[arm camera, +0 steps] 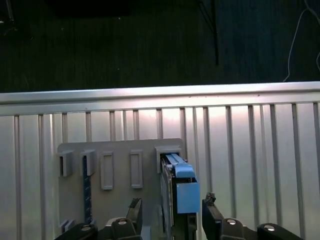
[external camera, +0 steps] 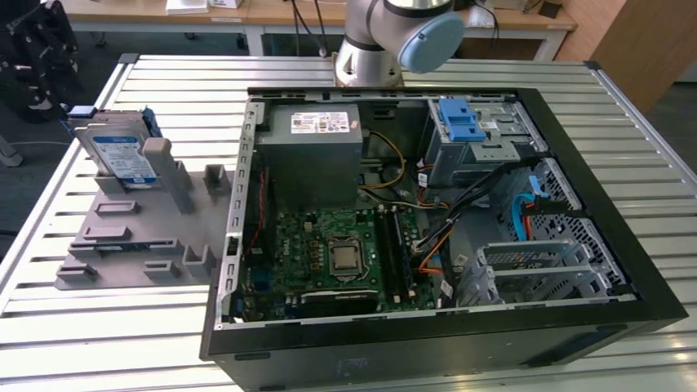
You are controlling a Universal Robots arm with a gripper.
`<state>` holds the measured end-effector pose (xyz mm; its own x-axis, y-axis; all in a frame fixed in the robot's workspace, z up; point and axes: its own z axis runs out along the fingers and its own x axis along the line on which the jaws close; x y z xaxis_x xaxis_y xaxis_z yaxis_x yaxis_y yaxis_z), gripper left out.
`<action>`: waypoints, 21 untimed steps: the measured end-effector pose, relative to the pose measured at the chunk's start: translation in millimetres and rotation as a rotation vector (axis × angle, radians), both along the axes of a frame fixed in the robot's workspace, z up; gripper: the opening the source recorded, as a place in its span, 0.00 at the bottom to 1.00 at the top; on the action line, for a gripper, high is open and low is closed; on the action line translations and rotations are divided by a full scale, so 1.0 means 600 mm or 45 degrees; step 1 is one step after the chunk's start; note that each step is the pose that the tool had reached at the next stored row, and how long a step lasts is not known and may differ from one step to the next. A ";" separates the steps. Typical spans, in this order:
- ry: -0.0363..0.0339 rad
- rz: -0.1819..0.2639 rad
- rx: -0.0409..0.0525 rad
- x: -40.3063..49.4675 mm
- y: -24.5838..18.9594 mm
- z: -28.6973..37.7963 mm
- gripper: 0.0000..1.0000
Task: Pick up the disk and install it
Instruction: 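Pick up the disk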
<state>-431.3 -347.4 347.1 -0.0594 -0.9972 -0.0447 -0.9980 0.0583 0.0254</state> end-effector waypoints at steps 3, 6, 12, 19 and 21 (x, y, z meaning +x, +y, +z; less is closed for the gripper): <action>-0.0001 0.000 -0.002 0.000 0.0100 -0.009 0.59; -0.0006 0.000 -0.015 0.000 0.0188 -0.016 0.59; -0.0004 0.014 -0.017 0.000 0.0194 -0.028 0.59; -0.0045 0.039 -0.017 0.000 0.0194 -0.043 0.59; -0.0047 0.039 -0.017 0.000 0.0194 -0.048 0.59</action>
